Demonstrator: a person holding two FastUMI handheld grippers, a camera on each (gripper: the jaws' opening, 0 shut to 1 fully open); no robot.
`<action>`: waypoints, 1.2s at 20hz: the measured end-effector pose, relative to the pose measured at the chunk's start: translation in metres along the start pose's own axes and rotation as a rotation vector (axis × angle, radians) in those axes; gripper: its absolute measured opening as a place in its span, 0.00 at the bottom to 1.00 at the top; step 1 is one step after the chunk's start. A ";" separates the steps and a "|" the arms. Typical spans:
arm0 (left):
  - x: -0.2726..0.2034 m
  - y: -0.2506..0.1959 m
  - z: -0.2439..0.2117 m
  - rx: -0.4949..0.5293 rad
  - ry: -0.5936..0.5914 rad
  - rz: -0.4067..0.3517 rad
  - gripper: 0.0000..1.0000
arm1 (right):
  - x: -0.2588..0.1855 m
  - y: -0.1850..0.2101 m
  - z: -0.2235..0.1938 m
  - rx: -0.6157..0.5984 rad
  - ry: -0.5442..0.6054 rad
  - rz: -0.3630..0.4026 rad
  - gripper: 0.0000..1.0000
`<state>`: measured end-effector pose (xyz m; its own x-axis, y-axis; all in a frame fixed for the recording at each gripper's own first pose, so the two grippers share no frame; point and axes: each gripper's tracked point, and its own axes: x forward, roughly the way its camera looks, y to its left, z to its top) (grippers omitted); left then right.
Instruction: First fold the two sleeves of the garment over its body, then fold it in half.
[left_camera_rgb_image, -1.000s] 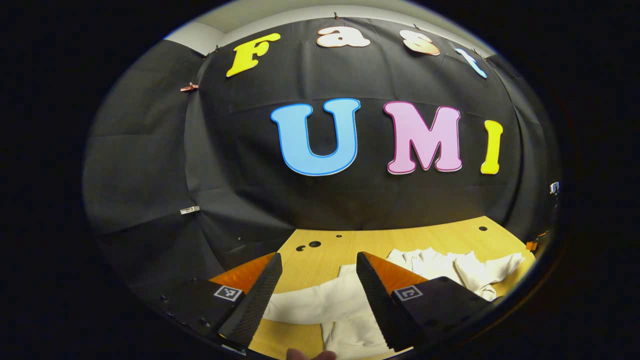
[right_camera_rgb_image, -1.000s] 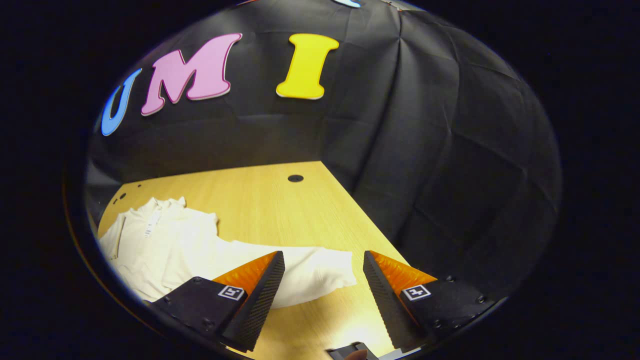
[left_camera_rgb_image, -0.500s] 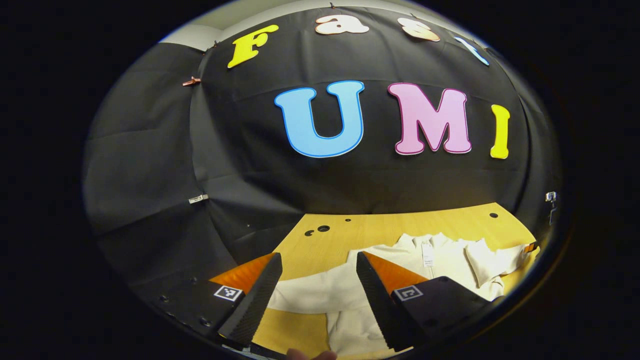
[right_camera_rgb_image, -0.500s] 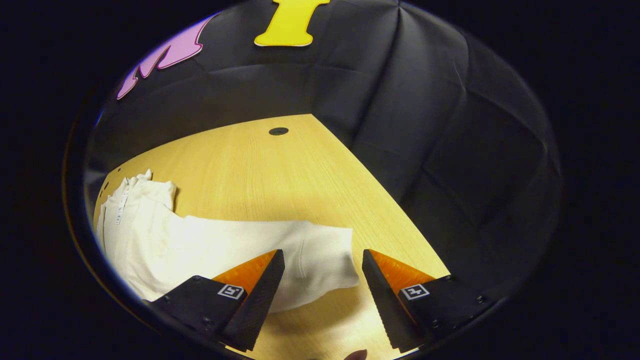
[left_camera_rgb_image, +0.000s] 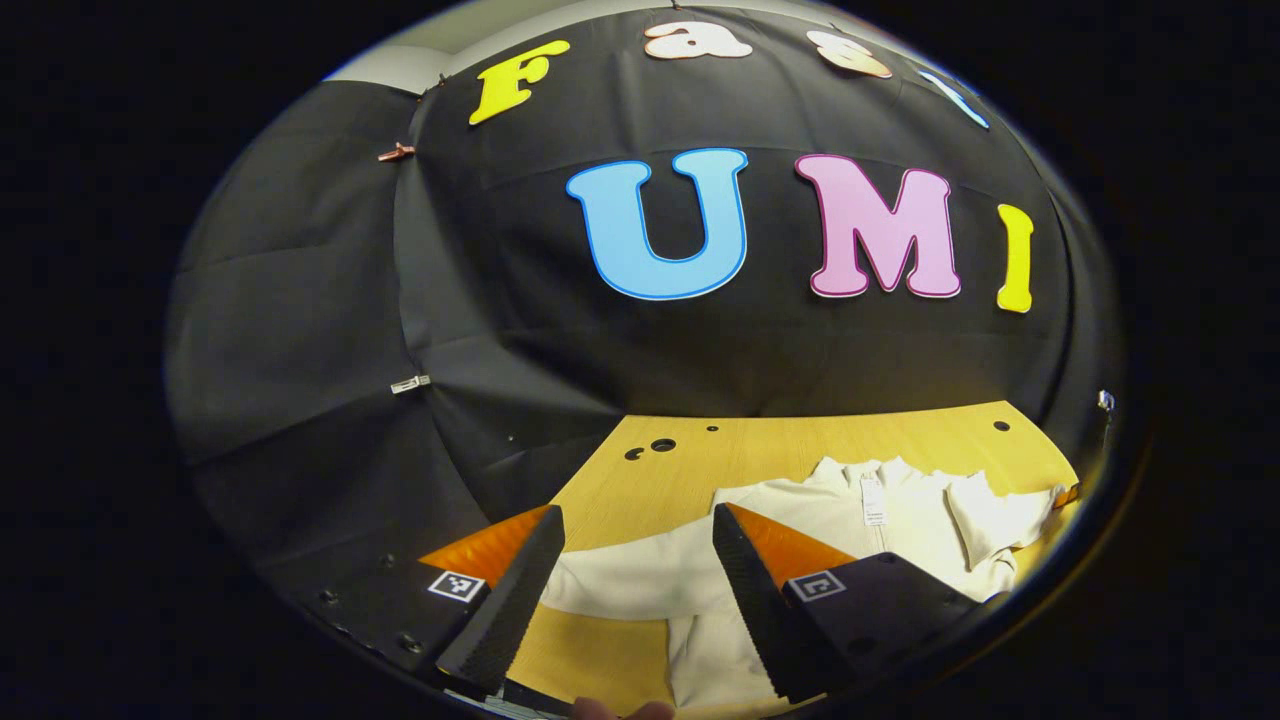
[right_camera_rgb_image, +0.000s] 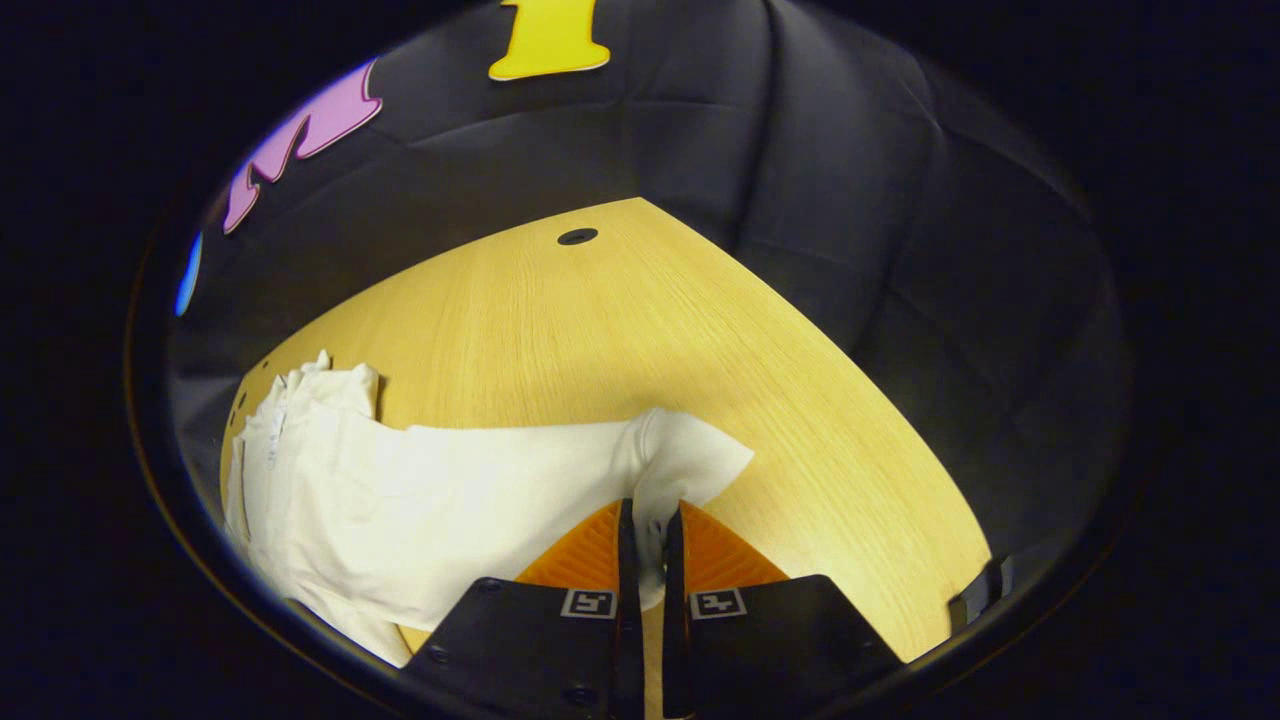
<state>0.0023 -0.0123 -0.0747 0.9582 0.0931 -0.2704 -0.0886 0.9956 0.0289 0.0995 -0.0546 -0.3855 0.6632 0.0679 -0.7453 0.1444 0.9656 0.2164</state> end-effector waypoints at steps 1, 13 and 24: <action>0.000 0.001 -0.001 -0.002 -0.003 -0.001 0.94 | -0.008 0.007 0.009 0.020 -0.035 0.008 0.12; 0.004 0.014 0.009 -0.044 -0.050 -0.063 0.94 | -0.135 0.134 0.076 -0.013 -0.316 0.198 0.12; -0.005 0.053 0.008 -0.031 -0.089 -0.105 0.94 | -0.205 0.281 0.031 -0.081 -0.387 0.362 0.11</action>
<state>-0.0046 0.0397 -0.0645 0.9828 -0.0113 -0.1842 0.0068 0.9997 -0.0251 0.0274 0.1954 -0.1525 0.8847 0.3170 -0.3418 -0.1904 0.9150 0.3556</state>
